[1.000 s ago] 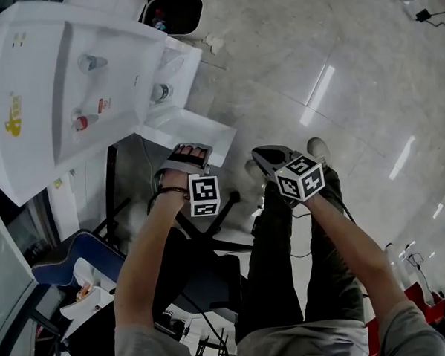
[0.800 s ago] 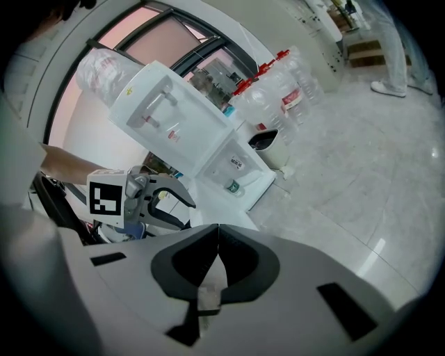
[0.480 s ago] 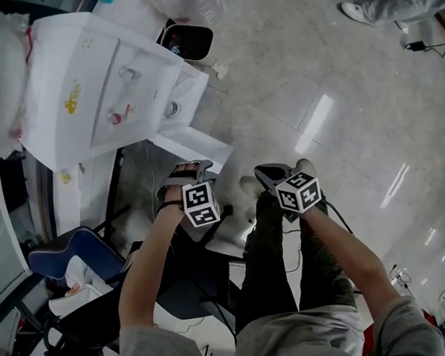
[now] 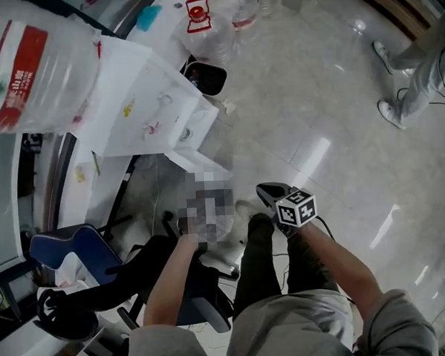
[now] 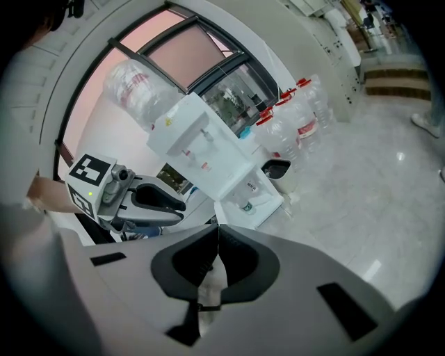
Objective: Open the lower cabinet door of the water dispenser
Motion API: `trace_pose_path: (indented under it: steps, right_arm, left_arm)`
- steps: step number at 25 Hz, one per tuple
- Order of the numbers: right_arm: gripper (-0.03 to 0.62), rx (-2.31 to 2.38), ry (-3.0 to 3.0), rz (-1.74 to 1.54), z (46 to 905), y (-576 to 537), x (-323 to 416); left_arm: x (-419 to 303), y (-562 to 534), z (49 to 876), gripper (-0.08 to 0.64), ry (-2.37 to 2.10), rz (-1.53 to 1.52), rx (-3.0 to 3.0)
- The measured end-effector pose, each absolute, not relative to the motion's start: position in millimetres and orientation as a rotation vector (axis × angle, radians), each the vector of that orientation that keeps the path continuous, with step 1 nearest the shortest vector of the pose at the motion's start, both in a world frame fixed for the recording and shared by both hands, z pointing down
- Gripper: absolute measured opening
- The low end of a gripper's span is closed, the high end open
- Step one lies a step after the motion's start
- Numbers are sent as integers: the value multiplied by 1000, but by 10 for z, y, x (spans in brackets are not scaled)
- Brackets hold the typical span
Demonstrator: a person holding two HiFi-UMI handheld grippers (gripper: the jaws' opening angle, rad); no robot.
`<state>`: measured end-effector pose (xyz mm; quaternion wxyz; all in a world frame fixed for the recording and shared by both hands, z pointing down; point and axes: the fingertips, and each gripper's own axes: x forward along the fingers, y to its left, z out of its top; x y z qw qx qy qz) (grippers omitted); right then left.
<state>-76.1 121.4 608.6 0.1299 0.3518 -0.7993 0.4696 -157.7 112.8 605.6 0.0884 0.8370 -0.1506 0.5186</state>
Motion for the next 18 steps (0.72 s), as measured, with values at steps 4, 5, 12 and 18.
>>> trace_pose_path:
  steps: [4,5,12,18]
  right_arm:
    - [12,1027,-2332,1360,5708,1253,-661]
    - [13,1029,-2337,1363,5612,1275,-648]
    - [13,1041,-2436,1350,4790,1303,-512]
    - [12,1057,-2575,1290,3949,1173,-383]
  left_arm:
    - [-1430,1067,5534,47,-642,1362,2452]
    - [-1403,1061,5399,41,-685,1318,2442]
    - [-1135,1086,4505,9,-893,1101,2446]
    - [-1012,1001,3769,9,-1108,806,2390]
